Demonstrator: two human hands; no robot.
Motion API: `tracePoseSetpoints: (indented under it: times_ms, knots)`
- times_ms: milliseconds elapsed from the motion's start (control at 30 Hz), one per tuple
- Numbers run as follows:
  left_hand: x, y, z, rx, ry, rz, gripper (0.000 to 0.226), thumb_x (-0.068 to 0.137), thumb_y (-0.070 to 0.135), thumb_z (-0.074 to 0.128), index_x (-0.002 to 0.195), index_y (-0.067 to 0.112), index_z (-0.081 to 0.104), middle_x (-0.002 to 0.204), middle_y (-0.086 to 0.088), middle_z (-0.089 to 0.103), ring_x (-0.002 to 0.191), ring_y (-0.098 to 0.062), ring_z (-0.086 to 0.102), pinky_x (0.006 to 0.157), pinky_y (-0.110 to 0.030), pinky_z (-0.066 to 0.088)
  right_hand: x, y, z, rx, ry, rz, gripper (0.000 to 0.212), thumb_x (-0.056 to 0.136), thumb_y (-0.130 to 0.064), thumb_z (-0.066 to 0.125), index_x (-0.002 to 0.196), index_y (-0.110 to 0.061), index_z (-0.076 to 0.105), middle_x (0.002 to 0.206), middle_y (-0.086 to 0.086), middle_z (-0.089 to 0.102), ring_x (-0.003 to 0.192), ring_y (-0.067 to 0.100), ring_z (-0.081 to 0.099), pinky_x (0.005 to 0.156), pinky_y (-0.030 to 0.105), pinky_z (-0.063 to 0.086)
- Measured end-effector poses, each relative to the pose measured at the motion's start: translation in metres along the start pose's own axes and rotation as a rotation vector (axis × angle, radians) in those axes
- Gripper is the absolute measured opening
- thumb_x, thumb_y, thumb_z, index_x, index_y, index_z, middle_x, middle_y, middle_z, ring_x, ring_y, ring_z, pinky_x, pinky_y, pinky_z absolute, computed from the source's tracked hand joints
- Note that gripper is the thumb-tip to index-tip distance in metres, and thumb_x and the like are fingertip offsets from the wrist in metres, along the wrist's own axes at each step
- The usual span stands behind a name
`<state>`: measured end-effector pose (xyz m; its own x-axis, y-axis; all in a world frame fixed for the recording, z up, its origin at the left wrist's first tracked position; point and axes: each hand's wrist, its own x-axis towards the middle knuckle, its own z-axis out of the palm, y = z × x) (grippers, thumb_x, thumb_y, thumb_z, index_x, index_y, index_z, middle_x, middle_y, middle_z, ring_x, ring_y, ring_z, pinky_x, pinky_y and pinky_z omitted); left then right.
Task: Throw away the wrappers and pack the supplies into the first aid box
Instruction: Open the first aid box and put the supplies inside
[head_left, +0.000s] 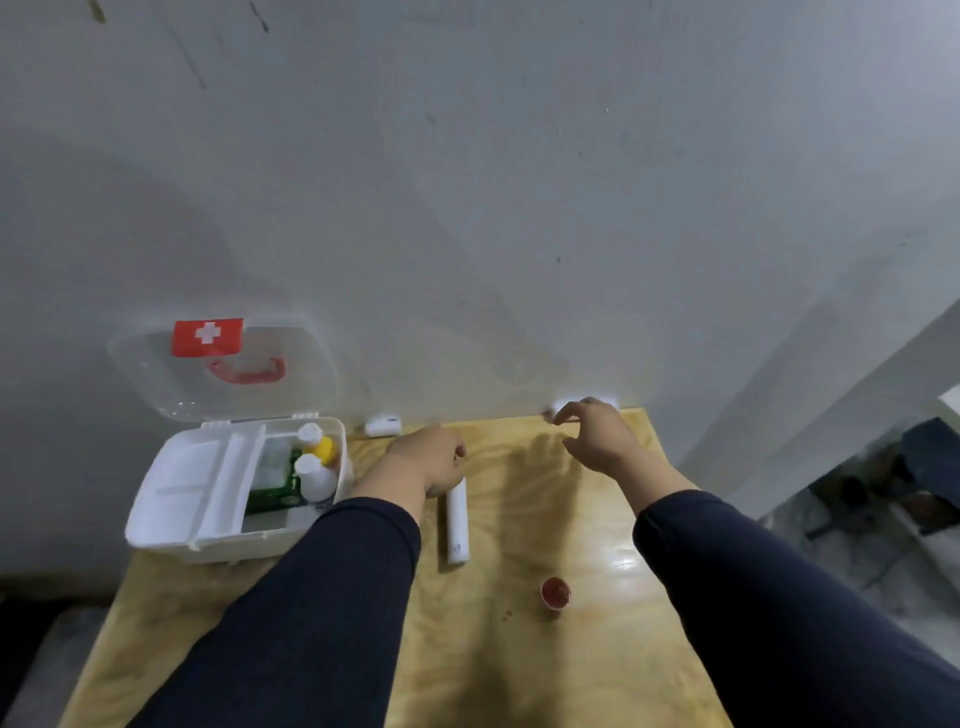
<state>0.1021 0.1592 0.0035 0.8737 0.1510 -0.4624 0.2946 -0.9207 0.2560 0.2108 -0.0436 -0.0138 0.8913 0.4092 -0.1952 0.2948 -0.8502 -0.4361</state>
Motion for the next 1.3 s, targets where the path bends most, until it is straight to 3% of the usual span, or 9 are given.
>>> tracePoseSetpoints:
  times_ms: [133,567,700,867,967,1033,1133,1233,1300]
  knots:
    - [0.019,0.007,0.012,-0.041,0.031,-0.029,0.031,0.095,0.036,0.047,0.118,0.022,0.064,0.123,0.001,0.065,0.108,-0.023,0.062,0.091,-0.036,0.052,0.029,0.020,0.000,-0.058,-0.016,-0.056,0.037,0.082,-0.004,0.053,0.110,-0.024,0.066,0.129,0.000,0.054,0.125,0.019,0.045,0.093,0.032,0.046]
    - [0.024,0.004,0.019,-0.125,0.071,-0.110,0.034,0.096,0.029,0.048,0.128,0.022,0.060,0.132,0.004,0.061,0.117,-0.020,0.059,0.099,-0.037,0.049,0.049,0.032,0.015,-0.312,-0.019,-0.177,0.042,0.090,-0.011,0.043,0.119,-0.032,0.065,0.122,0.000,0.055,0.116,0.025,0.046,0.104,0.031,0.034]
    - [0.017,0.002,0.019,-0.132,0.070,-0.098,0.035,0.098,0.032,0.047,0.129,0.023,0.060,0.134,0.005,0.061,0.120,-0.019,0.058,0.102,-0.038,0.047,0.042,0.028,0.020,-0.210,-0.126,-0.099,0.032,0.096,-0.014,0.045,0.119,-0.024,0.065,0.121,0.001,0.048,0.108,0.027,0.059,0.091,0.032,0.048]
    - [0.007,-0.004,0.022,-0.138,0.067,-0.085,0.035,0.098,0.034,0.048,0.129,0.024,0.059,0.133,0.006,0.060,0.116,-0.018,0.059,0.096,-0.035,0.050,0.021,0.015,0.040,-0.029,-0.126,0.018,0.033,0.095,-0.014,0.043,0.115,-0.024,0.068,0.119,0.007,0.056,0.100,0.030,0.060,0.084,0.031,0.049]
    - [-0.003,-0.009,0.022,-0.119,0.048,-0.074,0.035,0.097,0.031,0.048,0.130,0.024,0.059,0.134,0.005,0.059,0.118,-0.018,0.058,0.096,-0.034,0.049,0.007,-0.003,0.045,0.196,-0.132,0.120,0.031,0.095,-0.015,0.047,0.117,-0.020,0.068,0.128,0.010,0.059,0.110,0.031,0.059,0.077,0.026,0.045]
    - [-0.010,-0.012,0.021,-0.119,0.039,-0.072,0.037,0.096,0.030,0.047,0.131,0.024,0.058,0.133,0.004,0.059,0.117,-0.020,0.058,0.097,-0.036,0.049,-0.003,-0.022,0.048,0.254,-0.107,0.144,0.030,0.092,-0.015,0.052,0.118,-0.017,0.068,0.130,0.011,0.061,0.115,0.029,0.059,0.082,0.025,0.045]
    - [-0.020,-0.017,0.026,-0.116,0.027,-0.050,0.031,0.096,0.031,0.046,0.123,0.025,0.060,0.120,0.000,0.064,0.104,-0.025,0.062,0.088,-0.037,0.052,-0.025,-0.055,0.059,0.277,-0.090,0.179,0.037,0.086,-0.031,0.063,0.116,-0.011,0.067,0.124,0.010,0.066,0.113,0.026,0.061,0.088,0.027,0.048]
    - [-0.027,-0.024,0.038,-0.126,0.006,-0.033,0.023,0.096,0.027,0.044,0.108,0.023,0.063,0.109,-0.003,0.066,0.096,-0.026,0.062,0.081,-0.036,0.050,-0.046,-0.082,0.087,0.223,-0.057,0.182,0.042,0.078,-0.050,0.065,0.096,-0.012,0.067,0.103,0.011,0.066,0.094,0.027,0.066,0.066,0.029,0.050]
    - [-0.031,-0.029,0.046,-0.110,-0.017,-0.022,0.024,0.096,0.024,0.042,0.107,0.020,0.063,0.110,-0.005,0.066,0.099,-0.029,0.062,0.084,-0.038,0.050,-0.057,-0.094,0.107,0.118,-0.026,0.179,0.047,0.076,-0.055,0.063,0.095,-0.012,0.064,0.105,0.012,0.058,0.097,0.030,0.060,0.065,0.029,0.044]
